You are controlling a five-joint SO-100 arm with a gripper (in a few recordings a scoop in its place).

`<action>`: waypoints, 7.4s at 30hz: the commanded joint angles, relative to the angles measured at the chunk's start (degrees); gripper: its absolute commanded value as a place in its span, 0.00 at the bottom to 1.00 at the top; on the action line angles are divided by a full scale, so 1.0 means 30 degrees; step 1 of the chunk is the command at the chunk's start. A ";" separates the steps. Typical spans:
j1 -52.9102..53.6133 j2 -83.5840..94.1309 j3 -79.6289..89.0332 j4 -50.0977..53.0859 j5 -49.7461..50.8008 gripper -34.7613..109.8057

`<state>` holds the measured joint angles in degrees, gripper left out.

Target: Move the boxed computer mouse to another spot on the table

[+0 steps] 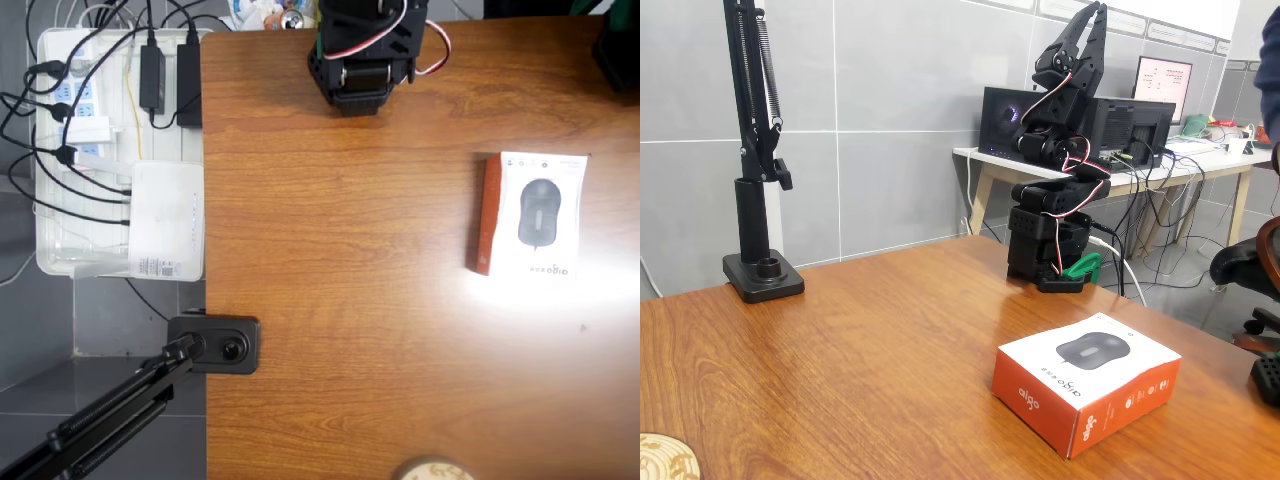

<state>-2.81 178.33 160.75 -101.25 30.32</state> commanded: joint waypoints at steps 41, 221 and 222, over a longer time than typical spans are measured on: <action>-1.7549 -2.5781 -2.2822 5.0332 -0.3105 0.95; 0.0996 -0.0059 -0.0088 -0.0059 -0.7676 0.24; 0.0996 -0.0059 -0.0088 -0.0059 -0.7471 0.24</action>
<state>0.00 178.07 160.40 -101.60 8.09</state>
